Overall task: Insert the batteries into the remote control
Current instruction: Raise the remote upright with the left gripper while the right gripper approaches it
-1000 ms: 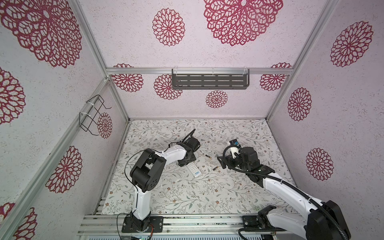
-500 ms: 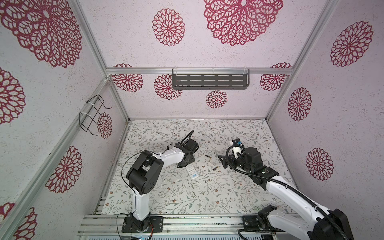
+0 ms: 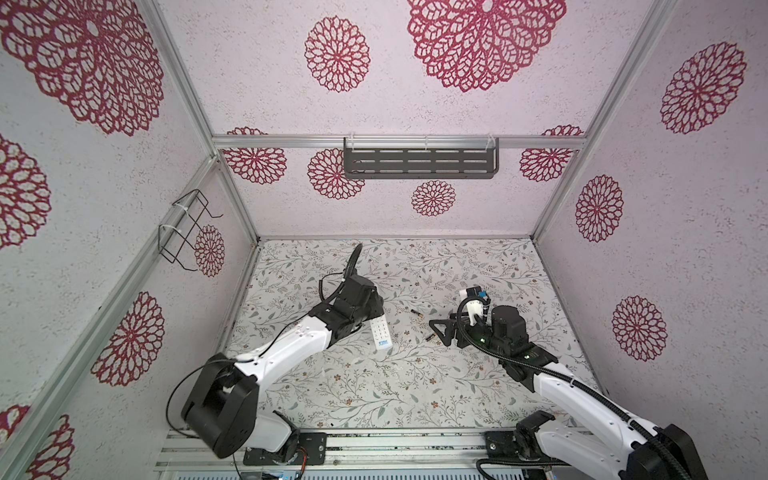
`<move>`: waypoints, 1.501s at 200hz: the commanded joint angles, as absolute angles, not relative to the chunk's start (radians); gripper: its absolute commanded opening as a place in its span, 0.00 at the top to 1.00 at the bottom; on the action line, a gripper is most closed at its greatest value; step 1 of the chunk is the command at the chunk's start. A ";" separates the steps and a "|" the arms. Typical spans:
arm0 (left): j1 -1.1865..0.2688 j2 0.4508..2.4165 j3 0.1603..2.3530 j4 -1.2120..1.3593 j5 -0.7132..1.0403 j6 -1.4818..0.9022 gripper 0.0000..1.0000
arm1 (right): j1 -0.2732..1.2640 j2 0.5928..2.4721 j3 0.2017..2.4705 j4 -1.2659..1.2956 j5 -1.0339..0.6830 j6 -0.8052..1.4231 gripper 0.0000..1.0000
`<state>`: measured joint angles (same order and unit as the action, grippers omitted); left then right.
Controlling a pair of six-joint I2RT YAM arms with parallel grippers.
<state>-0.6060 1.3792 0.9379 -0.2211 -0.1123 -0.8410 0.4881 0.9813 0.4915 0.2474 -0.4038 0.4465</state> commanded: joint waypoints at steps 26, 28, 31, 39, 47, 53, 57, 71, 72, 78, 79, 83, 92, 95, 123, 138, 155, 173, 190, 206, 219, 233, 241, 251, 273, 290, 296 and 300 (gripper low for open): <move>-0.573 1.163 0.860 -0.047 0.066 -0.715 0.70 | 0.488 1.012 0.447 0.740 -0.650 0.667 0.01; -0.572 1.155 0.859 -0.042 0.072 -0.714 0.70 | 0.488 1.017 0.445 0.757 -0.657 0.675 0.01; -0.571 1.145 0.856 -0.035 0.087 -0.713 0.70 | 0.488 1.025 0.444 0.783 -0.665 0.687 0.01; -0.570 1.119 0.849 -0.012 0.120 -0.712 0.71 | 0.489 1.046 0.437 0.857 -0.693 0.719 0.01; -0.568 1.096 0.842 0.009 0.153 -0.712 0.71 | 0.490 1.068 0.432 0.937 -0.723 0.753 0.01; -0.568 1.080 0.838 0.026 0.175 -0.714 0.72 | 0.491 1.086 0.428 1.001 -0.743 0.781 0.01; -0.568 1.071 0.836 0.037 0.191 -0.713 0.72 | 0.489 1.096 0.424 1.046 -0.753 0.800 0.01; -0.569 1.046 0.833 0.076 0.251 -0.715 0.72 | 0.492 1.137 0.416 1.202 -0.796 0.872 0.01; -0.568 1.045 0.833 0.078 0.255 -0.714 0.72 | 0.492 1.140 0.416 1.213 -0.799 0.876 0.01; -0.568 1.037 0.833 0.094 0.281 -0.715 0.72 | 0.492 1.158 0.415 1.274 -0.814 0.903 0.01; -0.568 1.036 0.833 0.096 0.283 -0.715 0.72 | 0.493 1.162 0.415 1.284 -0.817 0.908 0.01; -0.568 1.033 0.834 0.106 0.299 -0.715 0.72 | 0.495 1.175 0.416 1.321 -0.826 0.926 0.01; -0.568 1.028 0.837 0.123 0.332 -0.716 0.72 | 0.498 1.198 0.423 1.386 -0.846 0.956 0.01; -0.568 1.026 0.839 0.127 0.341 -0.718 0.72 | 0.499 1.207 0.425 1.401 -0.851 0.965 0.01; -0.569 1.025 0.848 0.185 0.425 -0.737 0.74 | 0.527 1.253 0.443 1.483 -0.891 0.982 0.01; -0.570 1.033 0.854 0.211 0.462 -0.748 0.74 | 0.542 1.267 0.449 1.469 -0.892 0.954 0.01; -0.570 1.043 0.869 0.212 0.485 -0.749 0.75 | 0.561 1.288 0.462 1.463 -0.903 0.940 0.01; -0.570 1.053 0.879 0.213 0.499 -0.749 0.75 | 0.582 1.311 0.480 1.448 -0.916 0.923 0.01; -0.572 1.061 0.882 0.225 0.510 -0.753 0.75 | 0.599 1.337 0.496 1.441 -0.926 0.917 0.01; -0.571 1.066 0.882 0.241 0.518 -0.759 0.76 | 0.608 1.361 0.504 1.474 -0.933 0.934 0.01; -0.573 1.070 0.882 0.248 0.522 -0.764 0.78 | 0.616 1.377 0.512 1.489 -0.936 0.942 0.01; -0.575 1.076 0.882 0.257 0.526 -0.768 0.79 | 0.629 1.392 0.521 1.490 -0.933 0.938 0.01; -0.575 1.077 0.884 0.261 0.528 -0.770 0.79 | 0.636 1.402 0.525 1.495 -0.933 0.937 0.01; -0.576 1.079 0.885 0.261 0.528 -0.770 0.80 | 0.644 1.413 0.530 1.505 -0.934 0.939 0.01; -0.577 1.084 0.888 0.269 0.529 -0.774 0.80 | 0.656 1.431 0.538 1.539 -0.933 0.950 0.01; -0.578 1.087 0.887 0.276 0.531 -0.775 0.80 | 0.664 1.433 0.534 1.569 -0.916 0.955 0.01; -0.578 1.089 0.888 0.278 0.533 -0.776 0.80 | 0.667 1.436 0.535 1.575 -0.916 0.958 0.01; -0.578 1.090 0.887 0.280 0.533 -0.776 0.81 | 0.669 1.438 0.536 1.583 -0.918 0.962 0.01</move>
<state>-0.5751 1.0866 0.8520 0.2230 0.5156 -0.7723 0.6540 1.4399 0.5049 1.4536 -0.9131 0.9447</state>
